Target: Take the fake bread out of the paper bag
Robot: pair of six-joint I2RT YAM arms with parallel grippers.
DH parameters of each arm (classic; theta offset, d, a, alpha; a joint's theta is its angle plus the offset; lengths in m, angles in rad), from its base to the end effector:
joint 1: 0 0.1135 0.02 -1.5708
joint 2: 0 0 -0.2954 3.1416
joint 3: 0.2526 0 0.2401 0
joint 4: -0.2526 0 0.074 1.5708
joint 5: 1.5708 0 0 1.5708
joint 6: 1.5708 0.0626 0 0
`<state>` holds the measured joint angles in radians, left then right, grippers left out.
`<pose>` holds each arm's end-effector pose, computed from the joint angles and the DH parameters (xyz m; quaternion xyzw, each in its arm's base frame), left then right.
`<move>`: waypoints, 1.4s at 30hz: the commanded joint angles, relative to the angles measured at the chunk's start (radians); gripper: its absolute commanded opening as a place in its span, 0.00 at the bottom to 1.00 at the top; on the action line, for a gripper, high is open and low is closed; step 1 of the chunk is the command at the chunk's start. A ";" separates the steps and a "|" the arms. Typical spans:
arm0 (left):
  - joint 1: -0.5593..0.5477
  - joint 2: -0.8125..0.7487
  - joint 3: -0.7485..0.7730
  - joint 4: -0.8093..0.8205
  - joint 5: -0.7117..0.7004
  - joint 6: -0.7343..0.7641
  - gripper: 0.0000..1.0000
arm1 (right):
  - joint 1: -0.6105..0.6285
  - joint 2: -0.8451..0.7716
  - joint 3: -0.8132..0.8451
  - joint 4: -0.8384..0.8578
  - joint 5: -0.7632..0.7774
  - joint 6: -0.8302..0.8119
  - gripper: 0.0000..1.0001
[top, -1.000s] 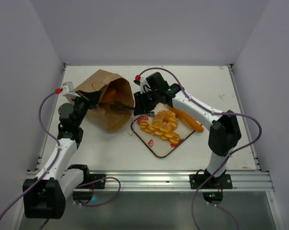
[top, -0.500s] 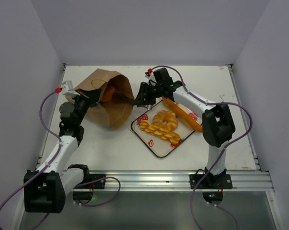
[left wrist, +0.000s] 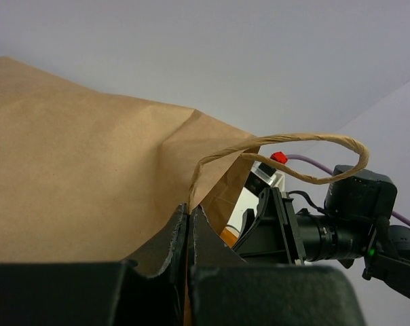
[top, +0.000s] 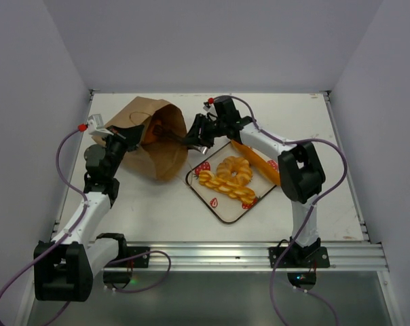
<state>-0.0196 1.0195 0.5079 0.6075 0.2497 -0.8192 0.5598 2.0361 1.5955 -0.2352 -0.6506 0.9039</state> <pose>0.2311 -0.0200 0.3165 -0.1748 0.6504 -0.3755 0.6367 0.3908 0.2897 0.2552 0.0100 0.8653 0.4883 0.1125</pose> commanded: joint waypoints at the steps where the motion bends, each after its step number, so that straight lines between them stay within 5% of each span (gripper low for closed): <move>1: 0.009 -0.015 -0.002 0.090 -0.009 -0.003 0.00 | 0.002 -0.022 0.020 0.073 -0.043 0.055 0.44; 19: 0.009 -0.032 0.001 0.075 -0.006 0.003 0.00 | -0.023 -0.028 -0.022 0.160 -0.072 0.150 0.46; 42: 0.006 -0.058 -0.043 0.121 0.075 -0.001 0.00 | -0.020 0.018 0.015 0.042 -0.017 0.092 0.47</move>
<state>-0.0196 0.9970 0.4702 0.6231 0.2905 -0.8192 0.5373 2.0563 1.5852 -0.1726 -0.6765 1.0092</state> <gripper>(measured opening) 0.014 0.466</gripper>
